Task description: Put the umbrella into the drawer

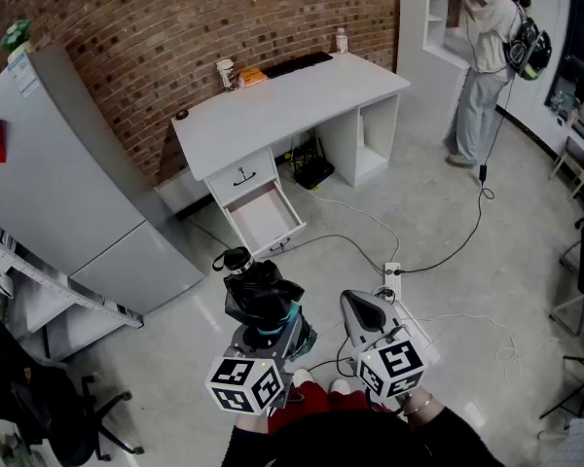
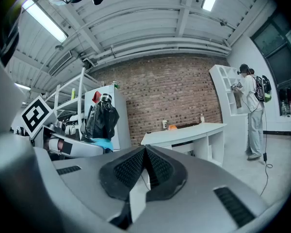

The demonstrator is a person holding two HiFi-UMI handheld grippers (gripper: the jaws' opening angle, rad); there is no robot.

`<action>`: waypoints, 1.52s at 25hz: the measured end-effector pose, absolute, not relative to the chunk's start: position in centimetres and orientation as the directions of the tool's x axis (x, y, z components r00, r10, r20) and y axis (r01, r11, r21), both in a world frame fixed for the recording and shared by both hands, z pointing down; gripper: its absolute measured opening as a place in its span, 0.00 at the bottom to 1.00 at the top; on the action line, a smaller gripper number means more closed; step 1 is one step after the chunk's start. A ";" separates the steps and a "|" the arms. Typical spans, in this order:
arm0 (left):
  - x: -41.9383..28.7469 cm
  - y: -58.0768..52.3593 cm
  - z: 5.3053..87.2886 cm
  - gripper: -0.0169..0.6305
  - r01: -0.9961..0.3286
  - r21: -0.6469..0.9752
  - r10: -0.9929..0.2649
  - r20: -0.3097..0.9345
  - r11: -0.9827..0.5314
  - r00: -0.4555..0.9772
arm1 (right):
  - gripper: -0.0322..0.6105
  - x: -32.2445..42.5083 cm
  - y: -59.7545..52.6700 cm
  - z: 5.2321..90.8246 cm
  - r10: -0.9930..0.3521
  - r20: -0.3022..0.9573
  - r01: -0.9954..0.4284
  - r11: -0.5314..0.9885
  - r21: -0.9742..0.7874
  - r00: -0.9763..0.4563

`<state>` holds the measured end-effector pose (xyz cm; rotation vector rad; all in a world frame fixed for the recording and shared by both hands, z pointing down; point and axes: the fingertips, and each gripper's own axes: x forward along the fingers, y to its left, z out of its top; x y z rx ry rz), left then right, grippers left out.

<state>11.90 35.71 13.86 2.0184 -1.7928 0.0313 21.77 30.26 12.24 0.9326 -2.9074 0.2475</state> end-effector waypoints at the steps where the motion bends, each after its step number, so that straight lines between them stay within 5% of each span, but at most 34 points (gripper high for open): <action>1: 11.9 35.8 13.8 0.36 -0.951 0.303 -0.940 0.300 -0.064 0.159 | 0.05 21.7 30.4 12.1 -0.569 0.118 -0.581 0.804 -0.128 -0.814; 17: 11.8 36.7 12.1 0.36 -0.968 0.248 -0.956 0.275 -0.034 0.104 | 0.05 22.7 30.9 12.1 -0.509 0.091 -0.517 0.836 -0.184 -0.856; 38: 1.5 28.6 13.7 0.36 -0.966 0.258 -0.953 0.299 0.025 0.055 | 0.05 17.3 22.4 15.5 -0.546 0.195 -0.580 0.778 -0.241 -0.814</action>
